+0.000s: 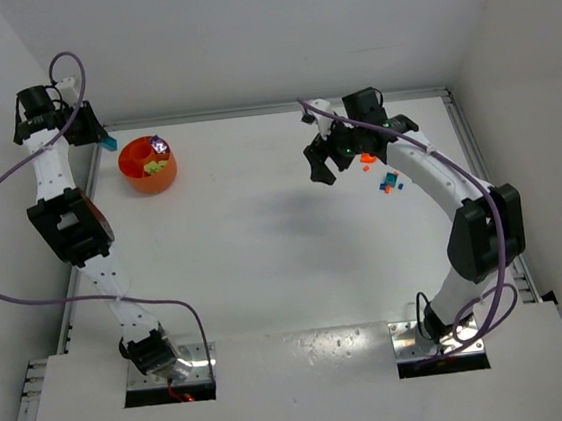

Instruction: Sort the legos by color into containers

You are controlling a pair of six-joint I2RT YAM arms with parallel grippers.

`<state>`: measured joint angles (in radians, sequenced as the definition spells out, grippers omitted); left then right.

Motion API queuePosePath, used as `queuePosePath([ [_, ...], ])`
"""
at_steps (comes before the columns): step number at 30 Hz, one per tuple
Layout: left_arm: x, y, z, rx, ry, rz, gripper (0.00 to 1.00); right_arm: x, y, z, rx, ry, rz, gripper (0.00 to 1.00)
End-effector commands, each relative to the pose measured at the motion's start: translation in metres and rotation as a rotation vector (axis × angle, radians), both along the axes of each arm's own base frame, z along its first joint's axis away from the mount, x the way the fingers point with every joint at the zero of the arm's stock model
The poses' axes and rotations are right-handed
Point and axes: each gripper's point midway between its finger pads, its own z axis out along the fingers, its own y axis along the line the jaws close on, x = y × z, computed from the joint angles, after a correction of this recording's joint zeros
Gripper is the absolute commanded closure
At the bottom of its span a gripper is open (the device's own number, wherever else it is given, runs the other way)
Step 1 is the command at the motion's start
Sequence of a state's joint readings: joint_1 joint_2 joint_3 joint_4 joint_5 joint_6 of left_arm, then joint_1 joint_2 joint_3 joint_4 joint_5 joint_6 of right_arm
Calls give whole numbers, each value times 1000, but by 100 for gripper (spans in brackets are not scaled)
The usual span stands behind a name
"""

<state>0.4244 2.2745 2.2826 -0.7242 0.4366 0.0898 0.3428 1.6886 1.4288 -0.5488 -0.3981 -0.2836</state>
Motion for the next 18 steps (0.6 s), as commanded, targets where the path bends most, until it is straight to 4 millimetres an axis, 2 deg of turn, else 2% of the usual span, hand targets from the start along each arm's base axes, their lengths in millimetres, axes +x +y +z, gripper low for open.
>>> queuePosePath([
  [1,12,3,31,41,-93,-9,96,7,7,13,36,-24,4,12],
  [5,13,1,21,32,-79,-25,94,12,9,12,36,-24,4,12],
  [6,12,-1,16,28,-70,-38,94,10,10,6,36,-1,11,12],
  [7,14,-7,16,28,-70,-49,94,12,11,10,39,-10,11,12],
  [8,13,-13,6,31,-50,-69,94,12,11,10,39,-10,11,12],
  [11,12,-17,3,61,-42,-85,92,13,14,4,46,12,13,12],
  [12,11,-25,-3,52,-23,-97,92,14,14,7,47,9,13,12],
  [15,13,-32,-2,47,-26,-113,91,13,15,8,53,11,19,12],
  [18,13,-34,-7,37,-20,-120,91,14,15,4,50,20,19,12],
])
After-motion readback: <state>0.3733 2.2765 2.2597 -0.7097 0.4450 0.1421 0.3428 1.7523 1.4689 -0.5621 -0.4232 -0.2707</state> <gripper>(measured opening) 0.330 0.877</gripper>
